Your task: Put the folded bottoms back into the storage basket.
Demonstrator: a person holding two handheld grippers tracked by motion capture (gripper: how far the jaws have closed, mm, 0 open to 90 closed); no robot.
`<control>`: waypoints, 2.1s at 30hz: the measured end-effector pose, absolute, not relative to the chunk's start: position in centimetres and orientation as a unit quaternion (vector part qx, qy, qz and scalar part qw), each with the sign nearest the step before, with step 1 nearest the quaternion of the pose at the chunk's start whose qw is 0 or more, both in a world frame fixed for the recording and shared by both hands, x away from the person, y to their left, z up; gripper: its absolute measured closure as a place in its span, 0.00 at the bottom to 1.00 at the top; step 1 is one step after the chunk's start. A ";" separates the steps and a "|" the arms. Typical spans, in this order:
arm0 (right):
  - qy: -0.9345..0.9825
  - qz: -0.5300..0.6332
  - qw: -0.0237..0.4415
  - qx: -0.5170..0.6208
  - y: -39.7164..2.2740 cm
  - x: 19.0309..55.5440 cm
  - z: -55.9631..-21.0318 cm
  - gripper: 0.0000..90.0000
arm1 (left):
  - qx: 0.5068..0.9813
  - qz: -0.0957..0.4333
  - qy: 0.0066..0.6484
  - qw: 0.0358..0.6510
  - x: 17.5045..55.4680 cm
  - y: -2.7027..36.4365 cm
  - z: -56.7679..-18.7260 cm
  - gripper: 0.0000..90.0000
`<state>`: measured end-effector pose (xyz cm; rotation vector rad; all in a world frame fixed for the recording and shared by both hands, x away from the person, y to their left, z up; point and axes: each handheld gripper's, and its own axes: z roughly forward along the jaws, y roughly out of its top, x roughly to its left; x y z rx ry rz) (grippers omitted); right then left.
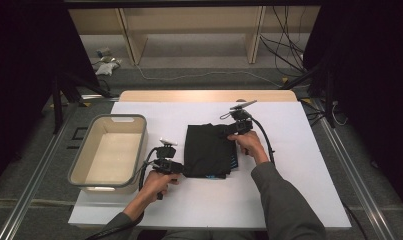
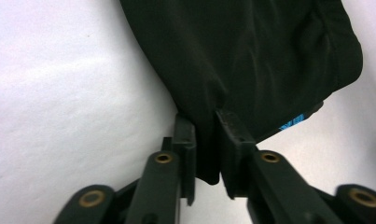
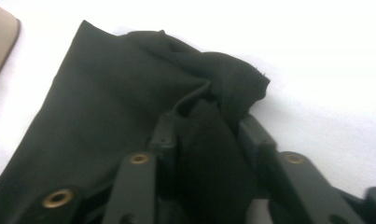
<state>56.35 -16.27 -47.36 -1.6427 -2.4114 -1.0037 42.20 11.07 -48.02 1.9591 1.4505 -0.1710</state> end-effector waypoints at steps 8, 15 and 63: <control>-0.774 -0.338 0.028 -0.535 -16.2 56.1 -46.8 0.85 | 0.754 -0.058 0.549 0.355 42.0 11.1 -47.4 0.93; -0.763 -0.365 0.030 -0.532 -16.6 55.7 -45.6 0.86 | 0.745 -0.060 0.545 0.380 42.0 11.4 -46.1 0.93; -0.732 -0.464 0.029 -0.498 -13.1 54.2 -38.6 0.86 | 0.745 -0.039 0.494 0.446 41.1 16.3 -38.2 0.93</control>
